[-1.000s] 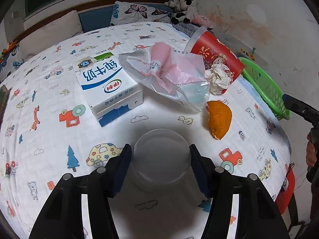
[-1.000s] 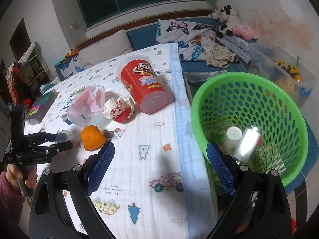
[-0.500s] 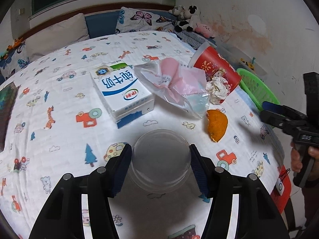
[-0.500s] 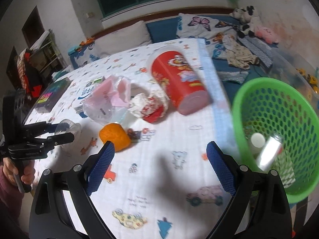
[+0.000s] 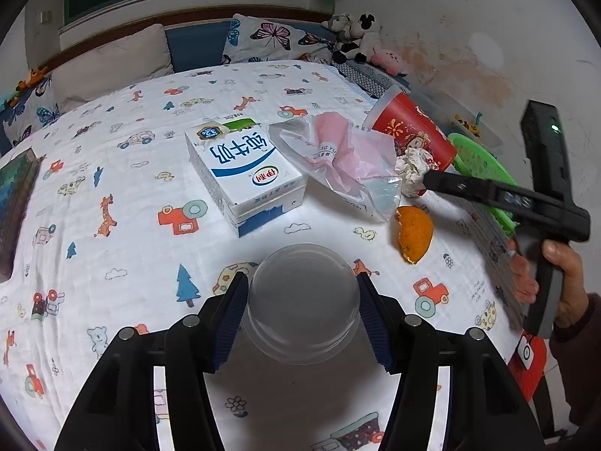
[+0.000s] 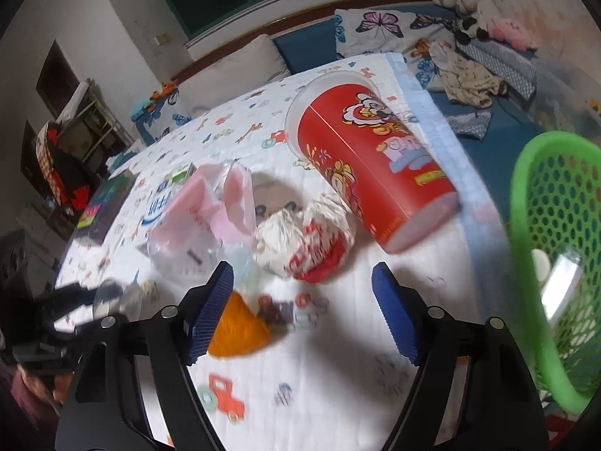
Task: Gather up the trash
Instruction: 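Grasp the crumpled white-red wrapper with the right tool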
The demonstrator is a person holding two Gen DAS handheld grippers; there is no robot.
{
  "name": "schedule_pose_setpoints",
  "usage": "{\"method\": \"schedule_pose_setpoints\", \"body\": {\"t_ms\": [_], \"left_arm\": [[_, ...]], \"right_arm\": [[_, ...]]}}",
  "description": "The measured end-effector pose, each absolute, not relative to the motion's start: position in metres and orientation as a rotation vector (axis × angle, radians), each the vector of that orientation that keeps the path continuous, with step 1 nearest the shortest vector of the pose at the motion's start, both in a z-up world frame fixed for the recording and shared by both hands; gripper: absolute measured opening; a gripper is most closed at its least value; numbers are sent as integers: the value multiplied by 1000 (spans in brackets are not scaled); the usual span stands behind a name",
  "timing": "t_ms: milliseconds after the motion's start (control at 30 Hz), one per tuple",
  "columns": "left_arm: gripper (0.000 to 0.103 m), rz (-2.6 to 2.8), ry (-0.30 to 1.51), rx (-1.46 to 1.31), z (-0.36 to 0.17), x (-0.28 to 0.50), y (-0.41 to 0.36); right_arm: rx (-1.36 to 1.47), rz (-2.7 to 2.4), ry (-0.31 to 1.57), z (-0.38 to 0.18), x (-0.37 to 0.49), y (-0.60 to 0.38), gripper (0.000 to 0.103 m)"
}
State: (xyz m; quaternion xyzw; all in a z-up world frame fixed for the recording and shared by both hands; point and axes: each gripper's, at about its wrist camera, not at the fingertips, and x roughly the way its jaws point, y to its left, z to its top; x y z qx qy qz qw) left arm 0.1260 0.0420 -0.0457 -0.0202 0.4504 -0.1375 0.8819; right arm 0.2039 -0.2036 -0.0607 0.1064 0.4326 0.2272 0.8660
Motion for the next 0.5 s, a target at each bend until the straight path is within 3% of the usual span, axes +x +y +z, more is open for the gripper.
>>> {"method": "schedule_pose_setpoints", "body": {"t_ms": [233,500], "left_arm": [[57,-284,940,-58,-47,125,50],[57,-285,939,-59,-46,123,51]], "right_arm": [[245,458,924,-70,217,-196,61],[218,459,894,-64,208,-199,57]]}}
